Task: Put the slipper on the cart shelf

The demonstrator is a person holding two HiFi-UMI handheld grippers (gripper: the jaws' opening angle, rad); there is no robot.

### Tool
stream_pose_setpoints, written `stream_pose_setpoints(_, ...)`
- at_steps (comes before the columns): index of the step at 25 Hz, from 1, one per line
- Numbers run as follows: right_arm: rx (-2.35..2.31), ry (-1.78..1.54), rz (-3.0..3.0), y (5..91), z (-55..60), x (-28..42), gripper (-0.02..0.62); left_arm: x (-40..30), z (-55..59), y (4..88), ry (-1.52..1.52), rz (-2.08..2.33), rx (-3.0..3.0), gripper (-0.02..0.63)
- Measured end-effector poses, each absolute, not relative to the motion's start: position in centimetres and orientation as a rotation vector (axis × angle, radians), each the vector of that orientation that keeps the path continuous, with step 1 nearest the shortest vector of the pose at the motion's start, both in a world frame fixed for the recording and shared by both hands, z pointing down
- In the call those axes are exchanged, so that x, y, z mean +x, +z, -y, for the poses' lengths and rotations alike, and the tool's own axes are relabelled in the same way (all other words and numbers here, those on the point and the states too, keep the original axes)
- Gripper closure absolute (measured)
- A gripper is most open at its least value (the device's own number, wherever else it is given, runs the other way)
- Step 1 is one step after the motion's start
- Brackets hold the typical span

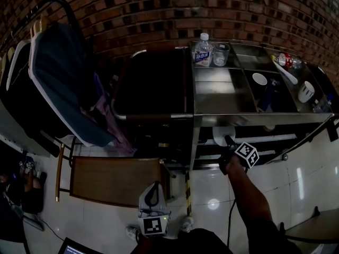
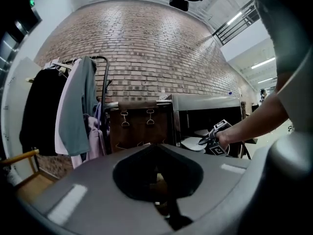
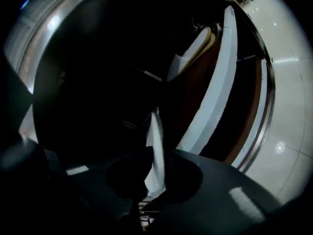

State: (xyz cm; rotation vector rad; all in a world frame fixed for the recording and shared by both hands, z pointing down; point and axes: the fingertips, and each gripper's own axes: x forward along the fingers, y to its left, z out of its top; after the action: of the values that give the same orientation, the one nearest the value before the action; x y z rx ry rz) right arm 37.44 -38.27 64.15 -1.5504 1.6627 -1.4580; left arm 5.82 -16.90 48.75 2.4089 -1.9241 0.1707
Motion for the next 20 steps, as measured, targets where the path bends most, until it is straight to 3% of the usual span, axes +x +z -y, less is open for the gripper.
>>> stream_pose_setpoints(8,-1.609,-1.48,-1.664,64.9,40.6,36.8,0.538,6.1,16.7,48.7,0.174,1.933,2.399,0.592)
stream_pose_setpoints(18,-1.803,-1.344,-1.836,62.7,39.9,38.2,0.342,5.8,17.0,48.0,0.173,1.937,2.401,0.592)
stream_pose_setpoints(20,-1.885,-1.209,-1.95,61.3,38.5,38.7,0.339,6.0,17.1,47.8,0.158,1.931,2.41,0.592)
